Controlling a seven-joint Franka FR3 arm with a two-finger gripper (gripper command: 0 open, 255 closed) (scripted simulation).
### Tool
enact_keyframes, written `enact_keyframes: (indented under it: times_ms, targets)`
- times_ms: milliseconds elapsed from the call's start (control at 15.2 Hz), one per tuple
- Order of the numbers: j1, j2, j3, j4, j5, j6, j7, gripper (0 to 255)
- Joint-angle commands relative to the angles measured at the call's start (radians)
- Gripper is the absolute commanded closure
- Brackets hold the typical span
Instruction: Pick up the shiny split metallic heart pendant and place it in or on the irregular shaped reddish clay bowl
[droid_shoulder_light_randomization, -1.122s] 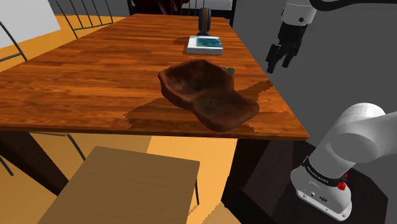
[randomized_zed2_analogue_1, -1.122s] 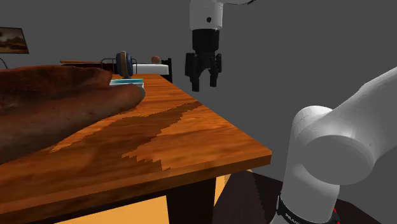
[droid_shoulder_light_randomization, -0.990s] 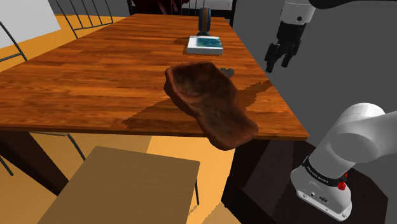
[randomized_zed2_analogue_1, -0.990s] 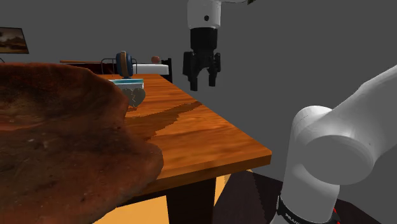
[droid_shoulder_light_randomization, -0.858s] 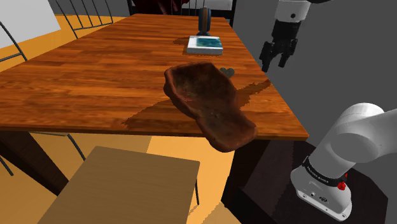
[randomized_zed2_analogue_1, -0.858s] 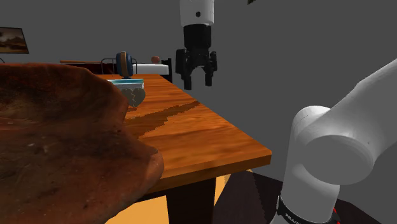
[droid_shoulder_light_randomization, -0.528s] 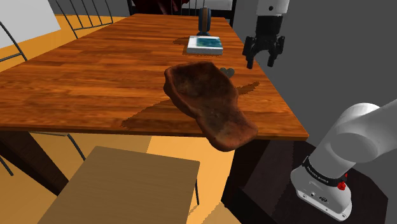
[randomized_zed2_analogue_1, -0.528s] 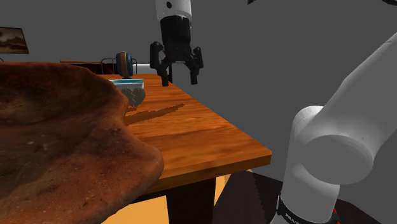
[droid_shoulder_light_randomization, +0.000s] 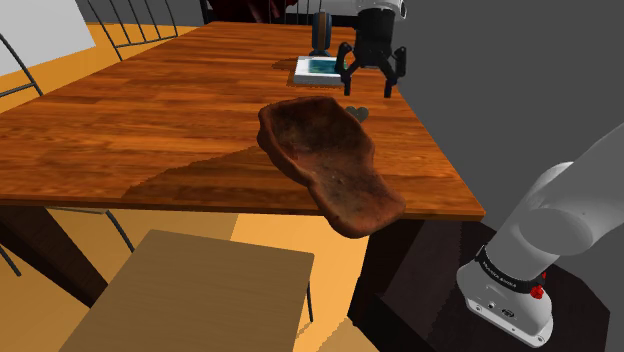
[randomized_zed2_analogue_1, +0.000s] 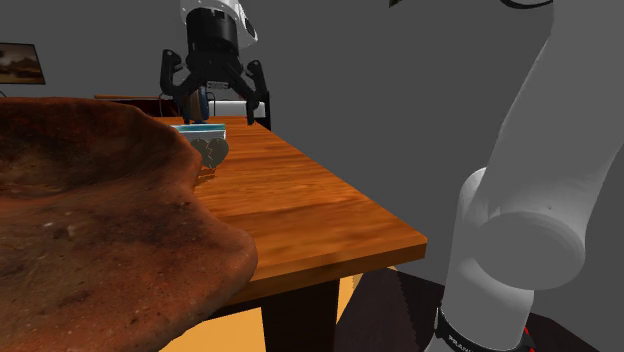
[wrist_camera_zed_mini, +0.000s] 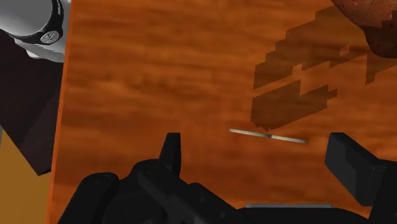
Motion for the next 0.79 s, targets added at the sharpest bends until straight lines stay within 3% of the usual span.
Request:
enact_keyframes:
  times_ms: [0, 462, 726]
  targets:
    - [0.000, 0.061, 0.004, 0.065, 0.033, -0.016, 0.059, 0]
    - [0.011, 0.018, 0.022, -0.072, 0.043, 0.081, 0.050, 0]
    - [0.011, 0.018, 0.022, -0.072, 0.043, 0.081, 0.050, 0]
